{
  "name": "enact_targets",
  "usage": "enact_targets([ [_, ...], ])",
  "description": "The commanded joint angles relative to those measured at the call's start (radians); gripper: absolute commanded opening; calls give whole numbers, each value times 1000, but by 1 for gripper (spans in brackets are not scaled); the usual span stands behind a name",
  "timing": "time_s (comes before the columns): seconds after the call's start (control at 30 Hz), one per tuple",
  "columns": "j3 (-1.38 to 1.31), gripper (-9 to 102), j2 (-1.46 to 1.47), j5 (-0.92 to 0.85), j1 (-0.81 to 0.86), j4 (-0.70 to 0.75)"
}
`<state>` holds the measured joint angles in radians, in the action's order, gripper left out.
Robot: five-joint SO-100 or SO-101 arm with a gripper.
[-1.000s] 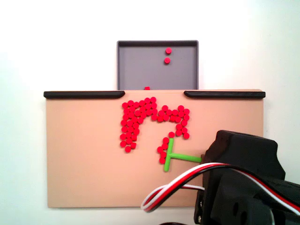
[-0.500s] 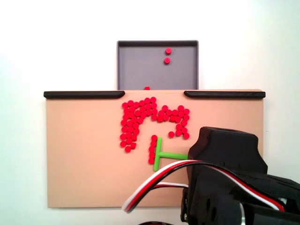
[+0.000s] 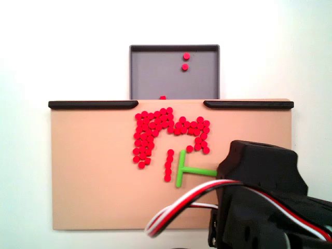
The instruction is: Gather the right side granules
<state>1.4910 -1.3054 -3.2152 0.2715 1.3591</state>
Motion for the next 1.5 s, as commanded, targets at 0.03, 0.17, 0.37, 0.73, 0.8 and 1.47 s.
enact_targets([
  [0.03, -29, 0, -118, 17, 18, 11],
  [0.17, -9, 0, -195, 192, 23, 12],
  [0.37, 114, 0, -351, 637, -5, 15],
  [0.73, 190, 0, -545, 1623, -219, 144],
  [0.8, 236, 0, -572, 1675, -233, 144],
  [1.47, 268, 0, -534, 1651, -212, 143],
])
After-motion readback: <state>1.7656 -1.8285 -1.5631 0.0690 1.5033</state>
